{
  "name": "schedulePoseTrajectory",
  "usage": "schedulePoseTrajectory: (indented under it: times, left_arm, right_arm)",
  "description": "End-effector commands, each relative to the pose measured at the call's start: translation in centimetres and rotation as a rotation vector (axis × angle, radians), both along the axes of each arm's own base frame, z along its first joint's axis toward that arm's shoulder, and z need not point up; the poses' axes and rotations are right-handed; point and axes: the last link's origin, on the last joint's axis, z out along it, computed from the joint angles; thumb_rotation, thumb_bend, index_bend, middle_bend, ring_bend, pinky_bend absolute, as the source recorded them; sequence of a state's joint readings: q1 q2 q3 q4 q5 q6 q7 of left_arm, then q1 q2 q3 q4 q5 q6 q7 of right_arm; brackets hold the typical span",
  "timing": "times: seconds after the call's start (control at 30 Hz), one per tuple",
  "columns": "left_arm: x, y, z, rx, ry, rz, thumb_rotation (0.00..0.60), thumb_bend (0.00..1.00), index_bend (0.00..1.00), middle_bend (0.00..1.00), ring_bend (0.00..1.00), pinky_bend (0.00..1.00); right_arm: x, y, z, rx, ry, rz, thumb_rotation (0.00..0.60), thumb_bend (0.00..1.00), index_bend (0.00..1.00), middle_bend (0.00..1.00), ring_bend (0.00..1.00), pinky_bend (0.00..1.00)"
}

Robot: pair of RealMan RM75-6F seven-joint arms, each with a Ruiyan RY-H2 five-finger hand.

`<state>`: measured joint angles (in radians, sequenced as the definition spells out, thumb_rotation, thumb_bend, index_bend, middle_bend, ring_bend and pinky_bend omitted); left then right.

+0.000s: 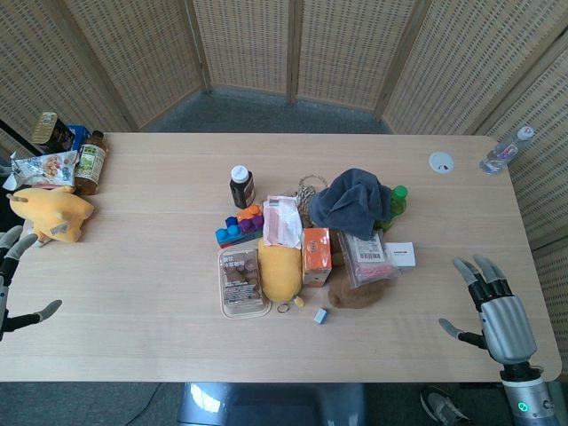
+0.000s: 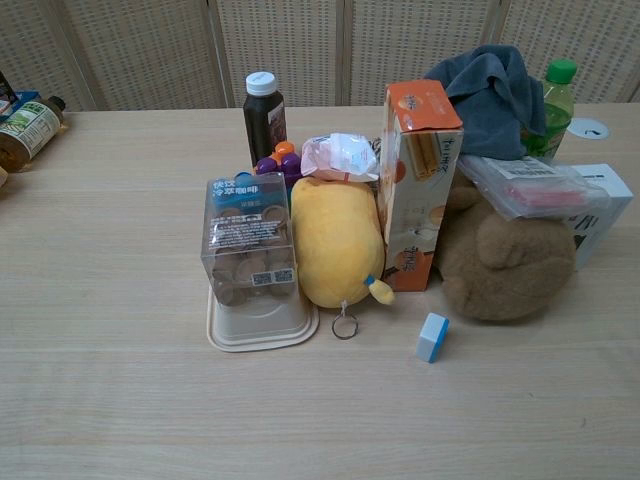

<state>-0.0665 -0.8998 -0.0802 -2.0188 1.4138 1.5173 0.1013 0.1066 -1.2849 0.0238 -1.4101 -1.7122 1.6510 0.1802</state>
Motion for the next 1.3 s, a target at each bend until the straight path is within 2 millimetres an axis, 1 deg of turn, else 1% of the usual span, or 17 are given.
schedulePoseTrajectory:
  times: [0.03,0.3,0.43,0.63,0.83,1.0,1.13,1.17,1.3]
  left_arm:
    - [0.0,0.0,0.0,-0.001,0.001,0.001,0.600,0.00,0.14,0.00,0.00,0.00]
    - [0.0,-0.1,0.2,0.011,0.007,0.000,0.600,0.00,0.14,0.00,0.00,0.00]
    - [-0.2,0.1,0.1,0.013,0.011,0.011,0.600,0.00,0.14,0.00,0.00,0.00]
    - [-0.3,0.3,0.0,0.014,0.019,0.012,0.600,0.00,0.14,0.00,0.00,0.00]
    - [-0.6,0.4,-0.2,0.008,0.026,0.024,0.600,0.00,0.14,0.00,0.00,0.00]
    - [-0.8,0.6,-0.2,0.016,0.031,0.032,0.600,0.00,0.14,0.00,0.00,0.00]
    - [-1.3,0.9,-0.4,0.018,0.046,0.049,0.600,0.00,0.14,0.00,0.00,0.00]
    - [-1.4,1.0,-0.5,0.017,0.049,0.053,0.600,0.00,0.14,0.00,0.00,0.00]
    - [-1.7,1.3,-0.6,0.025,0.061,0.065,0.600,0.00,0.14,0.00,0.00,0.00]
  right_arm:
    - [0.0,0.0,-0.1,0.003,-0.001,-0.001,0.600,0.00,0.00,0.00,0.00,0.00]
    - [-0.1,-0.4,-0.4,0.021,-0.003,-0.007,0.600,0.00,0.00,0.00,0.00,0.00]
    - [0.5,-1.9,-0.4,0.036,-0.002,0.001,0.600,0.00,0.00,0.00,0.00,0.00]
    - [3.1,-5.7,-0.4,0.050,-0.008,0.032,0.600,0.00,0.00,0.00,0.00,0.00]
    - [5.8,-9.5,-1.4,0.096,0.013,0.042,0.600,0.00,0.00,0.00,0.00,0.00]
    - [7.9,-12.8,-2.8,0.133,0.022,0.030,0.600,0.00,0.00,0.00,0.00,0.00]
    - [9.7,-15.4,-4.0,0.146,0.066,0.038,0.600,0.00,0.00,0.00,0.00,0.00]
    - [10.2,-16.3,-4.4,0.146,0.081,0.040,0.600,0.00,0.00,0.00,0.00,0.00]
    - [11.3,-19.2,-5.5,0.145,0.138,0.037,0.600,0.00,0.00,0.00,0.00,0.00]
